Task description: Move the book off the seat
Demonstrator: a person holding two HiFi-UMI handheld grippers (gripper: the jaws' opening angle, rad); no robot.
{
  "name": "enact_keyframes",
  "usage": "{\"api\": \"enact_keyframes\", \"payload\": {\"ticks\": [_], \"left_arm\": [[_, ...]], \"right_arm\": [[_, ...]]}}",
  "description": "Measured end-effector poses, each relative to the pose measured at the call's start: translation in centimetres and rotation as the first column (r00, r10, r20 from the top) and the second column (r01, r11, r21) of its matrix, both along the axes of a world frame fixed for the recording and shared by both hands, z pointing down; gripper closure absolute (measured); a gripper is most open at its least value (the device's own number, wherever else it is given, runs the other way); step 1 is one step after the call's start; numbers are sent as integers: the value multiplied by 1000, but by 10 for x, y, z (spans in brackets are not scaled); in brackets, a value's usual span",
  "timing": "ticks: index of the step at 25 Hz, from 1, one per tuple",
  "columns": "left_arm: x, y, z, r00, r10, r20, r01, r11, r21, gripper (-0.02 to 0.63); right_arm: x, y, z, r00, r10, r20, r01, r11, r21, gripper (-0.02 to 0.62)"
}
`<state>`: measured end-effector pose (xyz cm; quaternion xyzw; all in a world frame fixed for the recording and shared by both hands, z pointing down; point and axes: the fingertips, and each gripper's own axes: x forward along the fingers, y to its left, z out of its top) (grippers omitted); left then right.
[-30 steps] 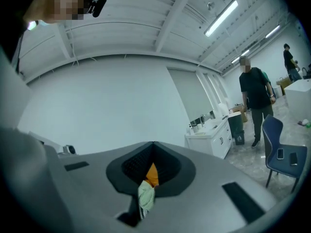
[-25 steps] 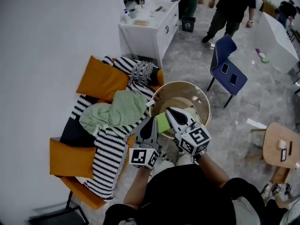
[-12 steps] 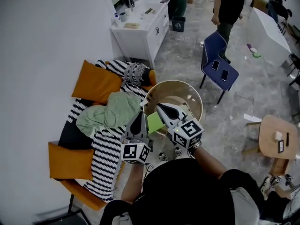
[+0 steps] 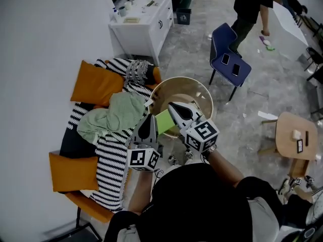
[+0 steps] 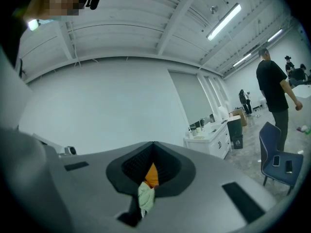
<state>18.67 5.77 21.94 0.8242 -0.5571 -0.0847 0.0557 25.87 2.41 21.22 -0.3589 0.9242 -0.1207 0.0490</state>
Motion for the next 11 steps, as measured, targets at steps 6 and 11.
{"api": "enact_keyframes", "payload": {"ticks": [6, 11], "left_arm": [[-2, -3, 0, 1000, -2, -10, 2, 1000, 1, 597], [-7, -2, 2, 1000, -3, -18, 3, 1000, -10, 597]], "right_arm": [[-1, -1, 3, 1000, 0, -3, 0, 1000, 0, 583], [-6, 1, 5, 1000, -4, -13, 4, 1000, -13, 583]]}}
